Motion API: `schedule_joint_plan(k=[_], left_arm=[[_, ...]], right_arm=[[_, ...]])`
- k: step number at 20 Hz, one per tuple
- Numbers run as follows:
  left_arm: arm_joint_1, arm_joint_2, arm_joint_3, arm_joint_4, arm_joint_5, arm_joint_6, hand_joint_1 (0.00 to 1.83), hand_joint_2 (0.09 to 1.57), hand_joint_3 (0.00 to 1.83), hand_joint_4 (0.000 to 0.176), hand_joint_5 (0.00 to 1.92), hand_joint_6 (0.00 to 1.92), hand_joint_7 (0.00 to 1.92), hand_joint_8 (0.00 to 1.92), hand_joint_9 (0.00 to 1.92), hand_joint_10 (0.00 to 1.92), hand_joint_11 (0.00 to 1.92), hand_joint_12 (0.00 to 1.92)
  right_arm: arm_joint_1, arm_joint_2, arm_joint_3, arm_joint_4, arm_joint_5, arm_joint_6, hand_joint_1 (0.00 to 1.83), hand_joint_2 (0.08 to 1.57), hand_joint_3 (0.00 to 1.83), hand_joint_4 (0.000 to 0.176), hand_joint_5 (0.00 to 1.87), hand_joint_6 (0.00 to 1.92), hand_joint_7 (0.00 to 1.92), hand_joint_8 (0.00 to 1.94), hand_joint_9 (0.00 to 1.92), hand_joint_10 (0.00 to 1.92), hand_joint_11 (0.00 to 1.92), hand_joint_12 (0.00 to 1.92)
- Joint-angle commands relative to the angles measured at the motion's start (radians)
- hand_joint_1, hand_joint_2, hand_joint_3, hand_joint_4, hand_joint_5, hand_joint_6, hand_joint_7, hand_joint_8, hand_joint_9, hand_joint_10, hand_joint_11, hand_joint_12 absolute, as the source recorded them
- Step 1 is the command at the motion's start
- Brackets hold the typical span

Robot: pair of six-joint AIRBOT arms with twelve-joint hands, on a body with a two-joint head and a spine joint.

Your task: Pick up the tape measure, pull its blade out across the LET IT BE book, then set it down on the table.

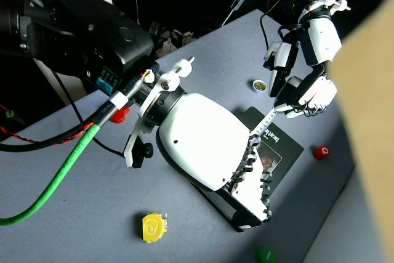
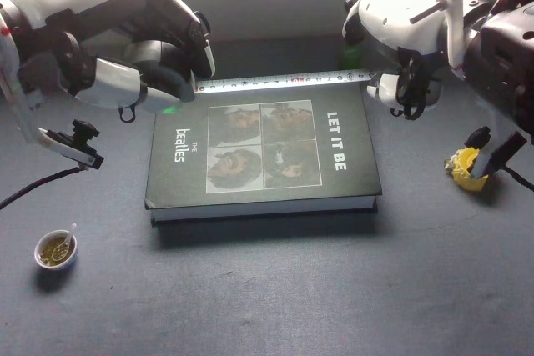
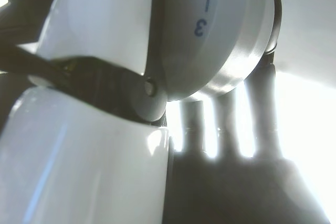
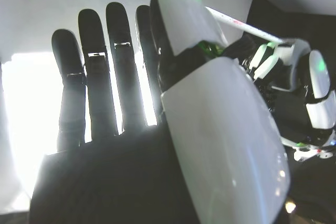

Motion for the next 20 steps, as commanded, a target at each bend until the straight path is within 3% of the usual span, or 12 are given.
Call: schedule_joint_plan(k=[1,20], left_arm=[[-0.012,-0.001,0.003,-0.02,-0.128,-0.011,1.5,1.07,0.0,0.0,1.03,0.64,1.06,0.79,0.99,1.01,0.92,1.44],[-0.012,-0.002,0.003,-0.019,-0.128,-0.011,1.5,1.07,0.0,0.0,1.03,0.64,1.08,0.76,0.99,1.01,0.9,1.45]], right_arm=[[0.013,0.009,-0.003,-0.072,0.031,-0.006,1.0,1.19,0.0,0.0,0.6,0.09,0.59,0.17,0.37,0.65,0.13,1.41],[0.024,0.012,-0.007,-0.067,0.021,-0.008,1.0,1.17,0.0,0.0,0.69,0.08,0.69,0.14,0.43,0.64,0.17,1.41]])
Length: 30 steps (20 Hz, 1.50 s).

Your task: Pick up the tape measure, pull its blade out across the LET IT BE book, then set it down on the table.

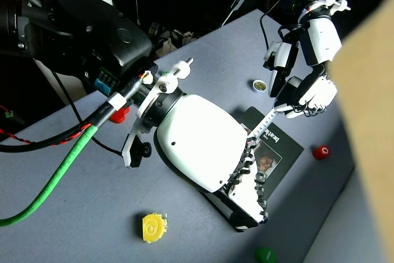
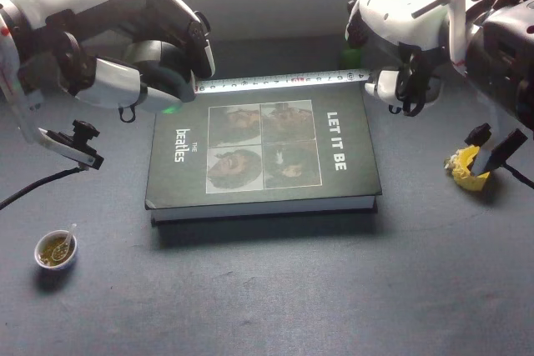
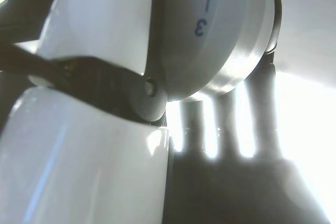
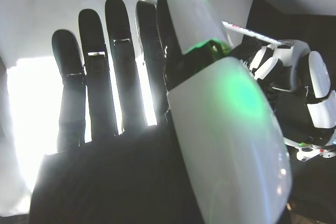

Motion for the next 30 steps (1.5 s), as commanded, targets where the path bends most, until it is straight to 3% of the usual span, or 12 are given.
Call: schedule_joint_plan(k=[1,2,4,5,6,8,15,30], left_arm=[[-0.012,-0.001,0.003,-0.019,-0.128,-0.011,1.5,1.07,0.0,0.0,1.03,0.64,1.08,0.77,0.99,1.01,0.91,1.45],[-0.012,-0.001,0.004,-0.019,-0.128,-0.011,1.5,1.07,0.0,0.0,1.03,0.64,1.08,0.77,0.99,1.01,0.91,1.45],[-0.012,-0.001,0.004,-0.019,-0.128,-0.011,1.5,1.07,0.0,0.0,1.02,0.65,1.08,0.77,0.98,1.02,0.93,1.43],[-0.012,-0.002,0.004,-0.019,-0.128,-0.011,1.5,1.07,0.0,0.0,1.03,0.65,1.07,0.77,0.98,1.02,0.93,1.43],[-0.012,-0.002,0.004,-0.019,-0.128,-0.011,1.5,1.07,0.0,0.0,1.03,0.65,1.06,0.76,0.99,1.02,0.93,1.43],[-0.012,-0.003,0.004,-0.019,-0.128,-0.011,1.5,1.07,0.0,0.0,1.03,0.64,1.06,0.76,0.99,1.01,0.93,1.43],[-0.016,-0.002,0.0,-0.019,-0.128,-0.011,1.5,1.06,0.0,0.0,1.03,0.64,1.07,0.77,1.0,1.0,0.92,1.44],[-0.009,0.0,0.0,-0.019,-0.128,-0.011,1.5,1.07,0.0,0.0,1.04,0.63,1.06,0.8,0.99,0.99,0.92,1.44]], right_arm=[[0.015,0.008,-0.004,-0.074,0.023,-0.006,1.0,1.17,0.0,0.0,0.7,0.08,0.7,0.15,0.44,0.65,0.19,1.42],[0.013,0.008,-0.004,-0.074,0.023,-0.006,1.0,1.17,0.0,0.0,0.71,0.09,0.71,0.15,0.45,0.66,0.21,1.43],[0.01,0.009,-0.004,-0.074,0.022,-0.006,1.05,1.17,0.0,0.0,0.77,0.1,0.8,0.22,0.5,0.91,0.35,1.54],[0.009,0.009,-0.004,-0.074,0.022,-0.006,1.14,1.22,0.0,0.0,0.7,1.08,0.85,1.07,0.55,1.1,0.42,1.62],[0.008,0.009,-0.004,-0.074,0.021,-0.006,1.15,1.24,0.0,0.0,0.69,1.3,0.81,1.3,0.58,1.21,0.49,1.68],[0.008,0.009,-0.004,-0.074,0.021,-0.006,1.16,1.21,0.0,0.02,0.79,1.28,0.82,1.29,0.65,1.3,0.61,1.71],[0.004,0.009,-0.004,-0.075,0.023,-0.011,1.18,1.19,0.0,0.0,0.8,1.22,0.88,1.26,0.69,1.35,0.63,1.72],[-0.003,0.163,-0.038,-0.077,-0.05,-0.053,1.18,1.2,0.0,0.0,0.78,1.23,0.88,1.27,0.68,1.36,0.61,1.71]])
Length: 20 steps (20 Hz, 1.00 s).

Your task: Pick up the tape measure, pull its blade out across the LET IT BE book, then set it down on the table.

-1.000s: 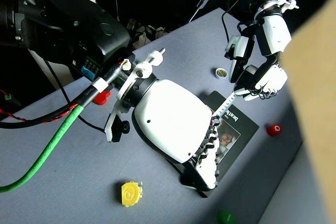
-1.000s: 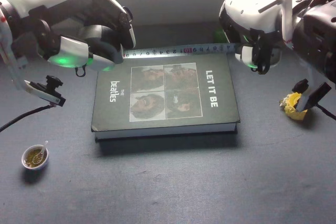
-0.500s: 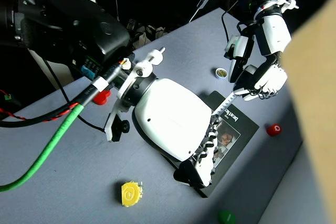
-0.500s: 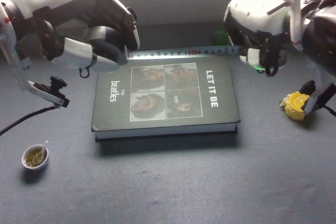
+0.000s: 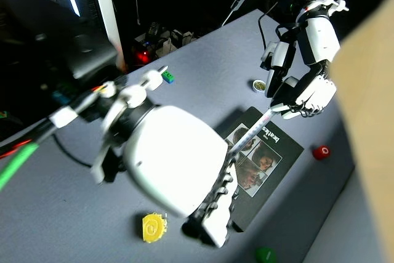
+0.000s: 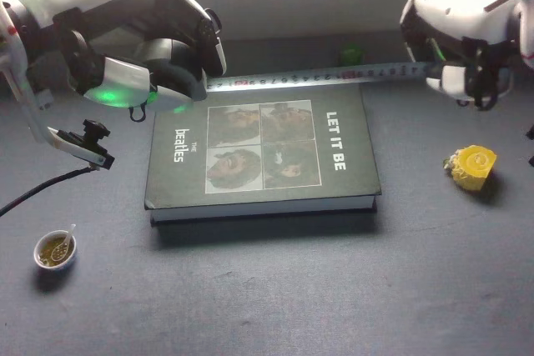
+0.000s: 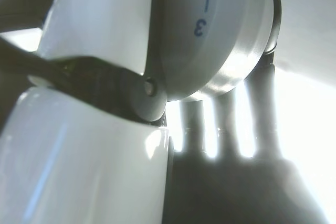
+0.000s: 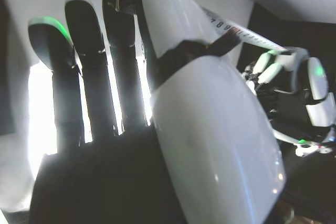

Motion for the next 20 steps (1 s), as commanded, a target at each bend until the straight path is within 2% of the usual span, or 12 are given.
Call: schedule_joint_plan(k=[1,6,20], left_arm=[[-0.009,0.006,0.005,-0.019,-0.107,-0.001,1.5,1.07,0.0,0.0,1.04,0.63,1.06,0.8,0.99,0.99,0.92,1.44],[-0.005,0.008,0.006,-0.019,-0.107,-0.003,1.5,1.06,0.0,0.0,1.04,0.64,1.06,0.79,1.0,0.99,0.92,1.44],[0.026,0.006,0.039,0.014,-0.154,-0.022,1.5,1.07,0.0,0.0,1.01,0.66,1.06,0.79,1.0,1.01,0.91,1.46]], right_arm=[[0.01,0.02,-0.007,-0.069,0.049,-0.028,1.18,1.2,0.0,0.0,0.78,1.23,0.88,1.27,0.69,1.36,0.63,1.72],[0.014,0.083,-0.048,-0.071,0.033,-0.042,1.18,1.2,0.0,0.0,0.79,1.23,0.87,1.27,0.69,1.36,0.63,1.71],[0.003,0.149,-0.054,-0.088,0.019,-0.049,1.18,1.2,0.0,0.0,0.77,1.25,0.88,1.28,0.69,1.36,0.63,1.71]])
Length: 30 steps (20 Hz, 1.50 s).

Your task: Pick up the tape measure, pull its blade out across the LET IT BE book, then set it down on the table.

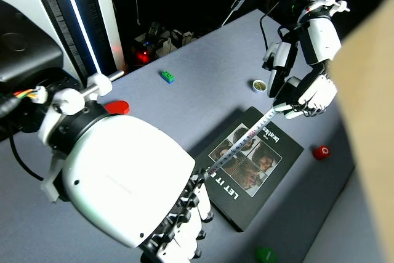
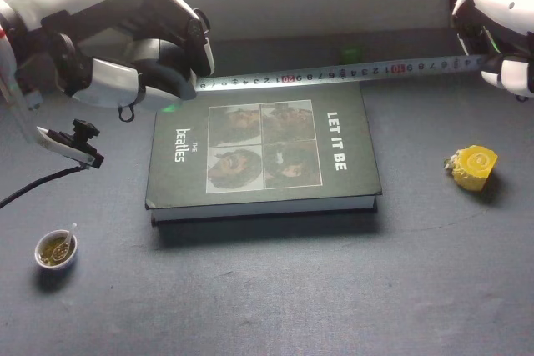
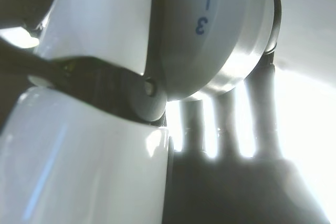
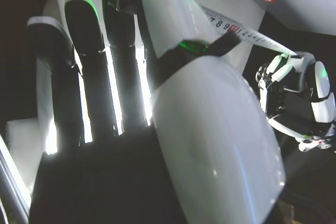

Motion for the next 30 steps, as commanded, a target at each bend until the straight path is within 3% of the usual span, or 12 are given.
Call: schedule_joint_plan(k=[1,30], left_arm=[[-0.004,0.005,0.012,-0.013,-0.113,0.001,1.5,1.07,0.0,0.0,1.01,0.66,1.06,0.79,1.0,1.01,0.91,1.46],[0.001,-0.003,0.046,-0.007,-0.147,-0.009,1.5,1.07,0.0,0.0,1.01,0.69,1.08,0.73,0.99,1.01,0.94,1.43]], right_arm=[[0.002,0.016,0.005,-0.066,0.062,-0.018,1.18,1.2,0.0,0.0,0.77,1.25,0.88,1.28,0.69,1.36,0.63,1.71],[0.003,0.06,0.007,-0.066,0.053,-0.013,1.17,1.21,0.0,0.0,0.75,1.27,0.87,1.29,0.67,1.36,0.61,1.69]])
